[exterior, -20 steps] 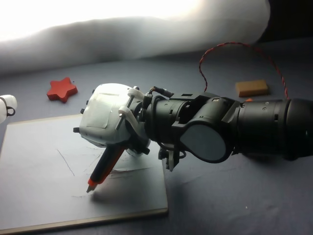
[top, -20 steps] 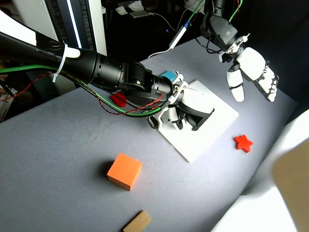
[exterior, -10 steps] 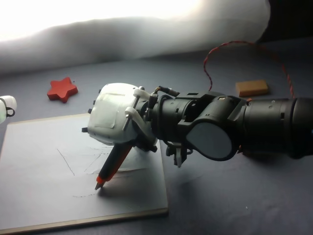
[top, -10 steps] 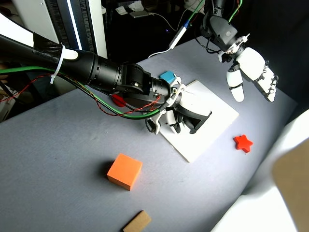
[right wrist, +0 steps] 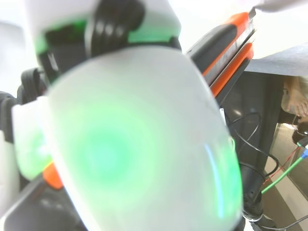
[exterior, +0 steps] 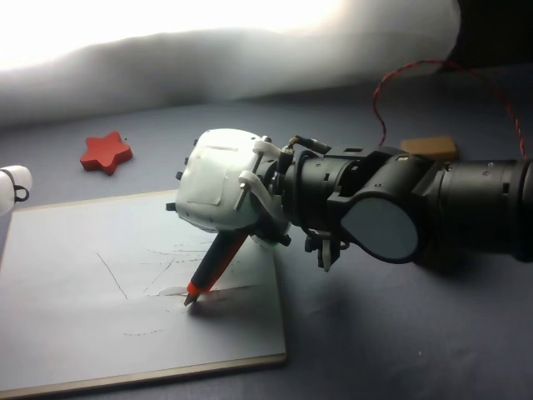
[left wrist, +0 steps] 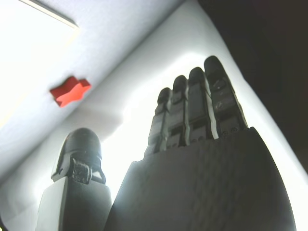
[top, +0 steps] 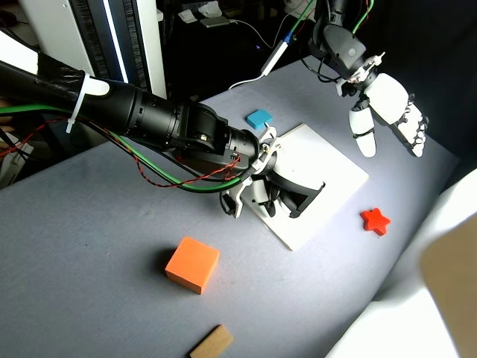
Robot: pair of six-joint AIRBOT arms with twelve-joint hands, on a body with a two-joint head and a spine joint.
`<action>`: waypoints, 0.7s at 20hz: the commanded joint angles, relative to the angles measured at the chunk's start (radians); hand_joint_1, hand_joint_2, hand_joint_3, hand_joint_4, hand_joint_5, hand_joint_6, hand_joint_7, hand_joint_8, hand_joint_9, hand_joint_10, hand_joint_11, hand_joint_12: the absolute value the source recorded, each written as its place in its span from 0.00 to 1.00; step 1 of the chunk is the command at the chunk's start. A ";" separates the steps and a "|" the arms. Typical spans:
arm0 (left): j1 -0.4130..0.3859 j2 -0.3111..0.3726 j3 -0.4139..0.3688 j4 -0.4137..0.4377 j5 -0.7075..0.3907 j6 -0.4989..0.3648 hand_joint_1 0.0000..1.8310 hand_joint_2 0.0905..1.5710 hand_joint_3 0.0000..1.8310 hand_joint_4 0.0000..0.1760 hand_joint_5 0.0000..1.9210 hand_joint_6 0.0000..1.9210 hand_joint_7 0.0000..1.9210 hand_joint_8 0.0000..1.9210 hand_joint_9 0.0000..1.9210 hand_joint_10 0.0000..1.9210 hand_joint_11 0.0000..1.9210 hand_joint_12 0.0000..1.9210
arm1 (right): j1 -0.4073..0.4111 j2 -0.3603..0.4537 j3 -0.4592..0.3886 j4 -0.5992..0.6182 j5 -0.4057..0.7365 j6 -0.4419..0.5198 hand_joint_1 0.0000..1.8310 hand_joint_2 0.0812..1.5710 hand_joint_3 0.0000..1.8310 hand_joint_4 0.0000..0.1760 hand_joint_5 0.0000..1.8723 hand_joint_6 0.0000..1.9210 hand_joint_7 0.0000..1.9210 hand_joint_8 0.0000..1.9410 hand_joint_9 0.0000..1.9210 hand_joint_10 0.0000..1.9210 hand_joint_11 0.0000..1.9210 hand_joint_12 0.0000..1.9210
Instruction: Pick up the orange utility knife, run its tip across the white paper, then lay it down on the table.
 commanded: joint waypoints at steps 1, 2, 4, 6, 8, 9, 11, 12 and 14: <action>-0.003 0.007 0.002 0.054 -0.089 -0.004 0.00 0.81 0.00 0.00 0.04 0.00 0.06 0.00 0.06 0.00 0.00 0.24 | 0.003 0.009 0.001 -0.036 -0.106 -0.024 0.80 0.75 0.06 1.00 0.78 1.00 0.83 1.00 0.88 1.00 0.91 1.00; -0.003 0.007 0.001 0.054 -0.089 -0.005 0.00 0.81 0.00 0.00 0.04 0.00 0.06 0.00 0.05 0.00 0.00 0.23 | 0.003 0.010 0.001 -0.036 -0.112 -0.020 0.80 0.75 0.06 1.00 0.78 1.00 0.83 1.00 0.88 1.00 0.91 1.00; -0.003 0.007 -0.001 0.054 -0.089 -0.005 0.00 0.81 0.00 0.00 0.04 0.00 0.05 0.00 0.05 0.00 0.00 0.23 | 0.010 0.012 -0.006 -0.036 -0.125 0.018 0.81 0.74 0.05 1.00 0.78 1.00 0.84 1.00 0.88 1.00 0.92 1.00; -0.003 0.007 -0.002 0.054 -0.089 -0.005 0.00 0.81 0.00 0.00 0.04 0.00 0.05 0.00 0.05 0.00 0.00 0.22 | 0.020 0.016 -0.022 -0.036 -0.128 0.071 0.81 0.75 0.05 1.00 0.78 1.00 0.84 1.00 0.88 1.00 0.92 1.00; -0.003 0.008 -0.002 0.054 -0.089 -0.005 0.00 0.81 0.00 0.00 0.03 0.00 0.05 0.00 0.05 0.00 0.00 0.23 | 0.029 0.020 -0.038 -0.036 -0.139 0.115 0.81 0.74 0.05 1.00 0.78 1.00 0.84 1.00 0.88 1.00 0.92 1.00; -0.003 0.008 -0.002 0.054 -0.090 -0.005 0.00 0.81 0.00 0.00 0.03 0.00 0.05 0.00 0.04 0.00 0.00 0.23 | 0.031 0.024 -0.046 -0.036 -0.150 0.135 0.81 0.74 0.05 1.00 0.78 1.00 0.83 1.00 0.88 1.00 0.92 1.00; -0.003 0.007 -0.003 0.054 -0.090 -0.005 0.00 0.81 0.00 0.00 0.03 0.00 0.05 0.00 0.05 0.00 0.00 0.23 | 0.032 0.059 -0.100 -0.036 -0.144 0.221 0.81 0.75 0.05 1.00 0.78 1.00 0.84 1.00 0.88 1.00 0.92 1.00; -0.003 0.007 -0.003 0.054 -0.090 -0.005 0.00 0.81 0.00 0.00 0.04 0.00 0.06 0.00 0.05 0.00 0.00 0.23 | 0.032 0.076 -0.118 -0.036 -0.126 0.251 0.81 0.75 0.05 1.00 0.78 1.00 0.83 1.00 0.88 1.00 0.92 1.00; -0.002 0.007 -0.006 0.054 -0.090 -0.005 0.00 0.81 0.00 0.00 0.04 0.00 0.06 0.00 0.05 0.00 0.00 0.23 | 0.033 0.119 -0.167 0.014 -0.102 0.283 0.80 0.76 0.05 1.00 0.78 1.00 0.83 1.00 0.88 1.00 0.92 1.00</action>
